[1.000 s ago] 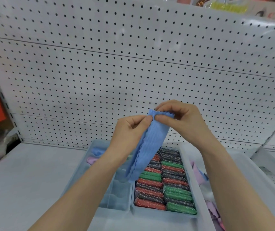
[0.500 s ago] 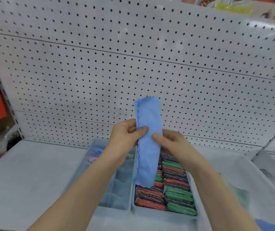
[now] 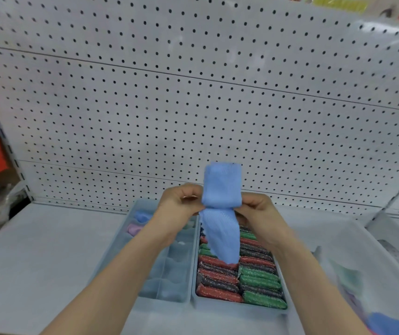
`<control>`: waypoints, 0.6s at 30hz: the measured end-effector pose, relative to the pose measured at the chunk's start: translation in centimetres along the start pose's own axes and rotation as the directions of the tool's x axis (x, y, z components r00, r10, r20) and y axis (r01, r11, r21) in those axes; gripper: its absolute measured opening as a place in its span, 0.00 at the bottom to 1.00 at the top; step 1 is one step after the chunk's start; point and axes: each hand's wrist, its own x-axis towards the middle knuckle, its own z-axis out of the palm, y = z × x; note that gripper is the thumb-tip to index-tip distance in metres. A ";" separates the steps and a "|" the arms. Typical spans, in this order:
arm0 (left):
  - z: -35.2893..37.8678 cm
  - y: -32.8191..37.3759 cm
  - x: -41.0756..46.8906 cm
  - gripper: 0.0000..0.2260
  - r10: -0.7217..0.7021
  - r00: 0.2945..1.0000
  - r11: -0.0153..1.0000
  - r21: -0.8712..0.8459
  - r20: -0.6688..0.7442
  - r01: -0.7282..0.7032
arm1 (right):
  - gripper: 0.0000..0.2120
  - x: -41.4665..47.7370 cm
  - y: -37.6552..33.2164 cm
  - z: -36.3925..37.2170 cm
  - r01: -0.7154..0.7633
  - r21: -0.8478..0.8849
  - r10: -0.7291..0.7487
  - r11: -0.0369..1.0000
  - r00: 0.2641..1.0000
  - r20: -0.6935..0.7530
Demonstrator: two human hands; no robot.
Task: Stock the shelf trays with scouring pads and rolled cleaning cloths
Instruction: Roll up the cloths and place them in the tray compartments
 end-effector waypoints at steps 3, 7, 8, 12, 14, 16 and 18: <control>0.1 1.1 0.1 0.16 0.111 0.994 0.993 -0.041 -0.003 -0.111 | 0.25 0.3 -1.1 -0.2 0.098 -0.061 -0.098 0.993 0.995 0.015; 0.3 1.4 0.2 0.14 0.019 0.996 0.996 -0.088 0.088 -0.012 | 0.28 0.8 -1.7 -0.4 0.189 -0.147 -0.188 0.971 0.982 0.016; 0.4 1.2 0.1 0.13 -0.011 0.994 0.998 -0.064 0.106 0.018 | 0.29 1.0 -1.7 -0.4 0.200 -0.154 -0.203 0.968 0.979 0.000; 0.6 0.7 -0.1 0.10 -0.024 0.998 0.999 -0.030 0.054 0.026 | 0.26 1.2 -2.0 -0.5 0.256 -0.103 -0.259 0.961 0.966 -0.018; 0.5 1.0 -0.1 0.11 0.018 1.000 1.000 -0.015 0.025 -0.018 | 0.21 1.0 -2.0 -0.5 0.265 -0.098 -0.267 0.959 0.964 -0.008; 0.4 1.5 0.0 0.13 0.062 0.998 0.998 -0.018 0.010 -0.061 | 0.19 1.0 -1.9 -0.6 0.257 -0.072 -0.258 0.964 0.966 -0.004; 0.4 1.7 0.0 0.14 0.100 0.995 0.995 -0.013 -0.004 -0.100 | 0.17 0.9 -1.8 -0.4 0.245 -0.050 -0.246 0.968 0.969 -0.007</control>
